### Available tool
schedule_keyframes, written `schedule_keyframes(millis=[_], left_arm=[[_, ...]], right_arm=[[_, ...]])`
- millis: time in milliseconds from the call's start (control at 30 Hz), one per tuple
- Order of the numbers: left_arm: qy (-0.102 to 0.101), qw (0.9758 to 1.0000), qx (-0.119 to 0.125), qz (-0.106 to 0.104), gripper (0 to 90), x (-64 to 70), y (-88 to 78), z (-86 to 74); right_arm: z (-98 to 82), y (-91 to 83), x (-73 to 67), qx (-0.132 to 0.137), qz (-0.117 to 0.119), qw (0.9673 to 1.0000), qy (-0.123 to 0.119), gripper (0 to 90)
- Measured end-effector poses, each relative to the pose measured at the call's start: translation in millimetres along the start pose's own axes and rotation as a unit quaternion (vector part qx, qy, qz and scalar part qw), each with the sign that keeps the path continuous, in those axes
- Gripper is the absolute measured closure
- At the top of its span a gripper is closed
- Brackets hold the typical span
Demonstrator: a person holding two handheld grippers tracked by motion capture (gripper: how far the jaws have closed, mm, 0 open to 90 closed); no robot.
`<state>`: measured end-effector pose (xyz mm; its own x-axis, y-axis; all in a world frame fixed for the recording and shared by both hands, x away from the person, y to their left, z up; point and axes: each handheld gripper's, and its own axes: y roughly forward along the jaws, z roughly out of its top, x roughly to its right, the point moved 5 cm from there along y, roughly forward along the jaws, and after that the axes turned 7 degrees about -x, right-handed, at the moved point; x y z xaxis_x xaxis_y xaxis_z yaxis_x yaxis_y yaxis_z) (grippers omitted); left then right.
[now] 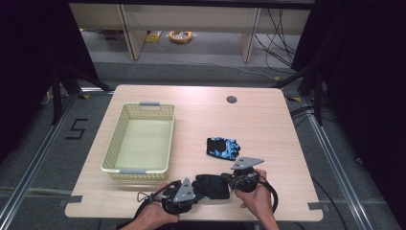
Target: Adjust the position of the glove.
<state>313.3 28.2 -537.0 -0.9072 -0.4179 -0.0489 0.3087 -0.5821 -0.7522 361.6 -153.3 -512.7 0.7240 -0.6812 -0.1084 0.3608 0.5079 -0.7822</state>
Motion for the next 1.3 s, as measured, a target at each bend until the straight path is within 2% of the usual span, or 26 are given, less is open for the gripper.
schedule_keyframes(millis=[100, 167, 200, 267, 300, 333, 433, 467, 500, 533, 633, 667, 700, 733, 767, 800, 833, 867, 1000, 1067, 1100, 1133, 1167, 1200, 1233, 1300], left_arm=[[-0.004, 1.0, -0.006, -0.005, 83.9, 1.0, 4.8, -0.8], [-0.007, 0.9999, -0.008, -0.007, 83.7, 1.4, 7.7, -2.1], [-0.004, 0.9999, -0.013, -0.004, 83.6, 0.9, 8.4, -3.2], [-0.005, 0.9998, -0.013, -0.012, 83.2, 1.6, 10.2, -4.3], [-0.005, 0.9998, -0.015, -0.012, 82.6, 1.6, 10.2, -4.5], [-0.006, 0.9998, -0.013, -0.011, 81.6, 1.7, 10.2, -4.4], [0.009, 0.9997, -0.02, -0.01, 77.0, 1.2, 9.2, -5.3], [-0.006, 0.9998, -0.013, -0.017, 73.1, 3.6, 10.3, -4.8], [-0.008, 0.9996, -0.017, -0.019, 67.2, 4.1, 9.9, -5.1], [-0.005, 0.9996, -0.022, -0.017, 67.2, 4.5, 9.1, -5.2], [-0.018, 0.9994, -0.015, -0.026, 55.2, 8.8, 5.8, -2.2], [-0.017, 0.9994, -0.017, -0.024, 50.1, 7.7, 3.5, -0.9], [-0.032, 0.999, -0.012, -0.027, 47.6, 8.8, 2.2, -0.1], [-0.029, 0.999, -0.01, -0.031, 45.9, 8.5, -1.3, 1.1], [-0.045, 0.9984, -0.006, -0.033, 43.2, 9.1, -3.9, 1.3], [-0.046, 0.9984, -0.006, -0.031, 40.6, 6.3, -6.9, 0.9], [-0.067, 0.9973, 0.007, -0.031, 36.3, 4.7, -13.4, 0.8], [-0.067, 0.9973, 0.007, -0.031, 35.3, 4.7, -13.4, 0.8], [-0.096, 0.9946, 0.023, -0.03, 32.1, 1.0, -23.1, -3.5], [-0.096, 0.9949, 0.02, -0.024, 30.9, -2.8, -28.5, -8.4], [-0.108, 0.9936, 0.025, -0.024, 30.4, -3.6, -30.8, -11.1], [-0.109, 0.9933, 0.031, -0.024, 30.3, -4.6, -32.4, -12.8], [-0.104, 0.9941, 0.024, -0.02, 30.2, -7.2, -34.6, -16.2], [-0.116, 0.9927, 0.025, -0.022, 30.1, -6.7, -35.3, -18.2], [-0.118, 0.9924, 0.024, -0.025, 30.0, -6.8, -36.3, -19.8], [-0.124, 0.9916, 0.025, -0.027, 29.9, -7.3, -37.3, -23.1]], right_arm=[[-5.4, 6.6, 4.8, -0.017, 0.002, 0.9999, 0.003, 86.1], [-5.8, 9.9, 5.0, -0.011, 0.001, 0.9999, 0.008, 86.1], [-7.0, 9.9, 5.1, -0.023, 0.001, 0.9997, 0.008, 86.0], [-7.7, 14.8, 7.1, -0.017, -0.008, 0.9998, -0.009, 85.8], [-8.6, 15.3, 5.6, -0.023, -0.004, 0.9997, 0.001, 85.7], [-9.5, 16.2, 6.7, -0.027, -0.008, 0.9996, -0.004, 85.5], [-12.3, 19.0, 6.1, -0.036, -0.005, 0.9993, 0.005, 84.4], [-12.4, 18.8, 7.6, -0.039, -0.008, 0.9992, -0.001, 83.5], [-12.2, 20.5, 8.1, -0.032, -0.013, 0.9994, -0.004, 78.7], [-12.2, 20.5, 8.1, -0.032, -0.013, 0.9994, -0.004, 78.7], [-9.6, 19.8, 6.0, -0.016, -0.013, 0.9995, 0.026, 62.0], [-8.6, 18.3, 7.1, -0.018, -0.019, 0.9994, 0.023, 56.8], [-6.6, 16.7, 6.5, -0.013, -0.022, 0.9992, 0.031, 53.9], [-4.4, 16.7, 8.4, 0.0, -0.032, 0.9992, 0.023, 50.9], [-2.4, 13.5, 10.3, -0.002, -0.034, 0.9992, 0.018, 48.8], [-0.1, 12.2, 11.9, 0.008, -0.036, 0.9991, 0.022, 47.4], [5.1, 10.0, 16.1, 0.019, -0.036, 0.9988, 0.029, 46.2], [5.1, 10.0, 16.1, 0.019, -0.036, 0.9988, 0.029, 46.2], [19.1, 11.0, 24.4, 0.029, -0.037, 0.9979, 0.045, 45.7], [30.2, 14.8, 30.4, 0.04, -0.039, 0.9971, 0.051, 45.6], [33.9, 16.2, 32.6, 0.044, -0.042, 0.9969, 0.05, 45.7], [40.0, 17.2, 34.8, 0.045, -0.048, 0.9963, 0.056, 45.7], [44.6, 19.9, 37.4, 0.046, -0.05, 0.9962, 0.054, 45.5], [49.1, 22.7, 39.2, 0.047, -0.053, 0.996, 0.055, 45.5], [53.0, 24.7, 41.5, 0.043, -0.06, 0.9957, 0.057, 45.3], [60.5, 31.7, 44.4, 0.04, -0.056, 0.9949, 0.074, 44.2]])
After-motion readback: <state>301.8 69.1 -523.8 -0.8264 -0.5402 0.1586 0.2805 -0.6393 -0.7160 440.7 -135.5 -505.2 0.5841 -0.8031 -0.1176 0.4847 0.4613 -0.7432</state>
